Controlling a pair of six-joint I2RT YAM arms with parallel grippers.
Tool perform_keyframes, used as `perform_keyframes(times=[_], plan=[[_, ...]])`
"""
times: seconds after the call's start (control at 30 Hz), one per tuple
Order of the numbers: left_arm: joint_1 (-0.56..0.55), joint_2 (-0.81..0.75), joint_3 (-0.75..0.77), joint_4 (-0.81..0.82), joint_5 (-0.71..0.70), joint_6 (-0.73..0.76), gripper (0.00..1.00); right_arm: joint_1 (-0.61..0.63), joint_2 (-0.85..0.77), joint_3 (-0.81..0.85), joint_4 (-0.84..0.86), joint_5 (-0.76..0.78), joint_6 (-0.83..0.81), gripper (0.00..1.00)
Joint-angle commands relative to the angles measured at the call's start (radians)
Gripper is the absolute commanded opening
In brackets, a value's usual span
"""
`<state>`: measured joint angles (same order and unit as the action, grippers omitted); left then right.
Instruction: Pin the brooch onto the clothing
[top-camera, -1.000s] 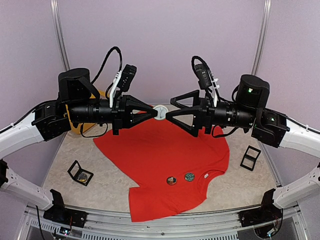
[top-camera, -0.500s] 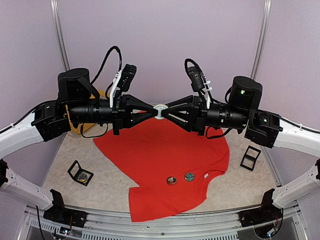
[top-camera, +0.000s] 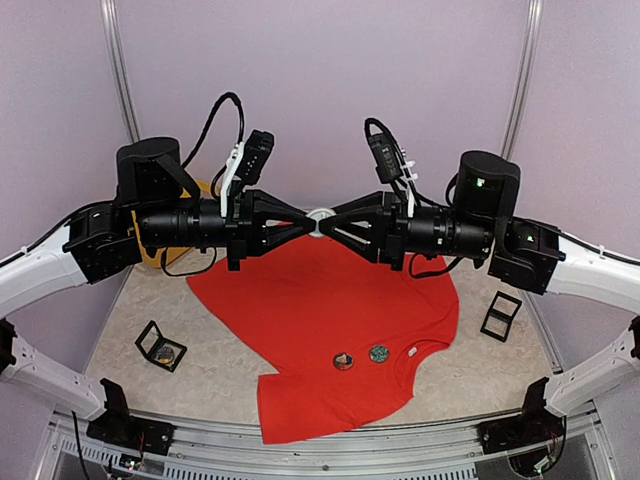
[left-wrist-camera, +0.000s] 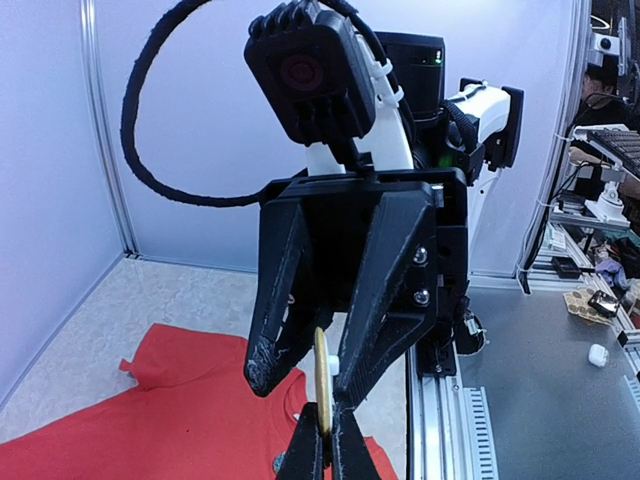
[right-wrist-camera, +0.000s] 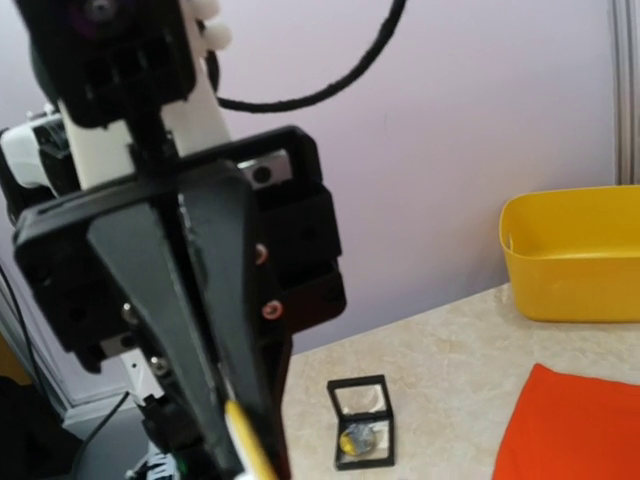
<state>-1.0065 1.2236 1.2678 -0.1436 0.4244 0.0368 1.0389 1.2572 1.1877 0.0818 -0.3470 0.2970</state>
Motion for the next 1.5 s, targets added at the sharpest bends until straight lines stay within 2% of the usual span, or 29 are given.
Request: perform_keyframes(times=[0.0, 0.3, 0.37, 0.5, 0.6, 0.67, 0.83, 1.0, 1.07, 1.17, 1.3, 1.33, 1.47], plan=[[-0.040, -0.006, 0.008, -0.012, 0.058, 0.047, 0.00, 0.001, 0.020, 0.036, -0.050, 0.127, 0.002, 0.24], [-0.070, -0.004, 0.015, -0.021, 0.082, 0.087, 0.00, -0.001, 0.043, 0.090, -0.123, 0.216, 0.002, 0.24], [-0.071, -0.004, 0.015, -0.024, 0.087, 0.089, 0.00, -0.007, 0.055, 0.114, -0.152, 0.225, 0.004, 0.28], [-0.073, -0.005, 0.012, -0.022, 0.099, 0.098, 0.00, -0.022, 0.079, 0.170, -0.218, 0.229, -0.015, 0.44], [-0.073, -0.010, 0.008, -0.014, 0.095, 0.099, 0.00, -0.027, 0.093, 0.207, -0.263, 0.157, -0.085, 0.61], [-0.071, -0.014, 0.002, -0.006, 0.092, 0.095, 0.00, -0.026, 0.101, 0.230, -0.294, 0.084, -0.145, 0.69], [-0.041, -0.026, -0.019, 0.019, 0.065, 0.055, 0.00, -0.006, 0.078, 0.236, -0.362, -0.183, -0.323, 0.77], [-0.018, -0.029, -0.031, 0.021, 0.040, 0.030, 0.00, -0.006, 0.016, 0.225, -0.393, -0.325, -0.367, 0.81], [-0.011, -0.028, -0.031, 0.020, 0.036, 0.028, 0.00, -0.006, -0.015, 0.207, -0.387, -0.323, -0.362, 0.81], [-0.009, -0.024, -0.031, 0.020, 0.039, 0.031, 0.00, -0.006, -0.065, 0.155, -0.329, -0.213, -0.321, 0.75], [-0.009, -0.017, -0.025, 0.019, 0.040, 0.033, 0.00, -0.007, -0.094, 0.117, -0.261, -0.041, -0.227, 0.44], [-0.009, -0.016, -0.025, 0.021, 0.041, 0.031, 0.00, -0.007, -0.092, 0.115, -0.260, -0.036, -0.222, 0.41], [-0.010, -0.015, -0.027, 0.029, 0.046, 0.026, 0.00, -0.007, -0.073, 0.124, -0.267, -0.052, -0.206, 0.42]])
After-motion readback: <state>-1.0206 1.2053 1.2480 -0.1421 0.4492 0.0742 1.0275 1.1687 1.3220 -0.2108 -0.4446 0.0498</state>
